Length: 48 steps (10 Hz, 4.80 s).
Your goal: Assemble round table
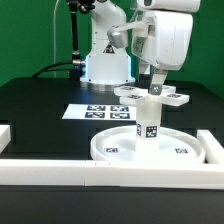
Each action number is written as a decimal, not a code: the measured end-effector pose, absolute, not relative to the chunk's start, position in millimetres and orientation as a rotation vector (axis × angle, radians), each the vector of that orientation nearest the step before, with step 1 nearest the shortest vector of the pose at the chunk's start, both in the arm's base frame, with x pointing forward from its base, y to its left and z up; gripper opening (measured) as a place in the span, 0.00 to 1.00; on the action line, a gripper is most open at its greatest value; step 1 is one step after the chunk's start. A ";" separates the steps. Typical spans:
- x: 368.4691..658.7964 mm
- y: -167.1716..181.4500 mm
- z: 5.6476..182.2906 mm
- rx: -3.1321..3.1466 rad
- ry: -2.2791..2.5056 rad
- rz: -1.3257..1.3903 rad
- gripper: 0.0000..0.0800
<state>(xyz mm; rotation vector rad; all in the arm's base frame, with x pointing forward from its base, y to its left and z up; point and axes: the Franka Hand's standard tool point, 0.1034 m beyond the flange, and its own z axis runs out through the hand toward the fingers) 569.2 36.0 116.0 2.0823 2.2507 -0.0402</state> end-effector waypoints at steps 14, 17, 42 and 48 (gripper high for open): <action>566.6 35.6 103.6 2.160 2.196 -0.062 0.55; 565.9 34.4 103.3 2.409 1.930 -0.047 0.55; 562.8 36.0 101.4 2.792 -1.673 -0.013 0.55; 563.3 39.0 107.9 2.766 -1.694 -0.060 0.79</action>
Offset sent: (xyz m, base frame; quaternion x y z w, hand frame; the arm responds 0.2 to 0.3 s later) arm 0.0091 0.0060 -0.0045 0.0074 0.0003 -0.0137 0.9999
